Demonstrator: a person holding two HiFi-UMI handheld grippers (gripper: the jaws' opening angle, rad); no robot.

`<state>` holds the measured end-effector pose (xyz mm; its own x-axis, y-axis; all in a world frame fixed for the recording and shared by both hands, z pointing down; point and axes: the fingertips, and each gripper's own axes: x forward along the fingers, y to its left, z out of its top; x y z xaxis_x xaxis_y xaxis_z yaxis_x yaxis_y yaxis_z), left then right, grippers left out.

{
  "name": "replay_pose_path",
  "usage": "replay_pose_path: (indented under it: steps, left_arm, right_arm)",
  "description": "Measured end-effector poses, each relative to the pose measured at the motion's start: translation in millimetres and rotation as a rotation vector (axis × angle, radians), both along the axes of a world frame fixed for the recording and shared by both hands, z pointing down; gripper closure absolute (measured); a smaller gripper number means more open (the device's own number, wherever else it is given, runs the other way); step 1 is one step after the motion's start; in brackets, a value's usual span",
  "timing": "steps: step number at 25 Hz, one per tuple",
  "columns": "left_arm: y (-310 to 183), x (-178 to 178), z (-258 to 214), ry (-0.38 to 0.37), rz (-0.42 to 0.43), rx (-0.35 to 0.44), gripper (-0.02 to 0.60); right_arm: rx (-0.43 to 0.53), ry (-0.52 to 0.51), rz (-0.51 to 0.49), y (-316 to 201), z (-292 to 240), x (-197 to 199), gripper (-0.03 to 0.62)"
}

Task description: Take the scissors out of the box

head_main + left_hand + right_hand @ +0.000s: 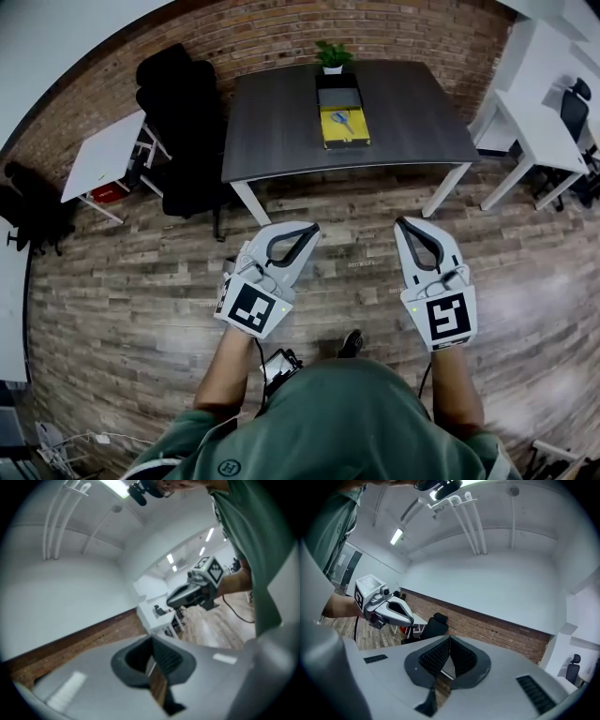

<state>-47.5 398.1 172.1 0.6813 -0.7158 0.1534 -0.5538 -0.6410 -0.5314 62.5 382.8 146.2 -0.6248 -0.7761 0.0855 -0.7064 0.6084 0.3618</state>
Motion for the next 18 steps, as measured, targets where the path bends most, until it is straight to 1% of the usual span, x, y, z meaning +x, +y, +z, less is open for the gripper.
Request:
replay_pose_path:
  steps: [3, 6, 12, 18]
  left_arm:
    - [-20.4, 15.6, -0.7, -0.017, -0.016, -0.004, 0.581]
    - [-37.2, 33.5, -2.3, -0.042, -0.01, 0.004, 0.581]
    - [-64.4, 65.9, -5.8, -0.08, 0.021, 0.003, 0.581]
    - [-91.9, 81.1, -1.1, -0.099, 0.056, -0.01, 0.581]
  right_arm:
    - [-0.004, -0.015, -0.016, -23.0, 0.4, 15.9, 0.587]
    - [-0.002, -0.04, -0.021, -40.8, 0.2, 33.1, 0.586]
    - [-0.018, -0.092, 0.007, -67.5, 1.3, 67.7, 0.587]
    - [-0.034, -0.123, 0.049, -88.1, 7.8, 87.8, 0.586]
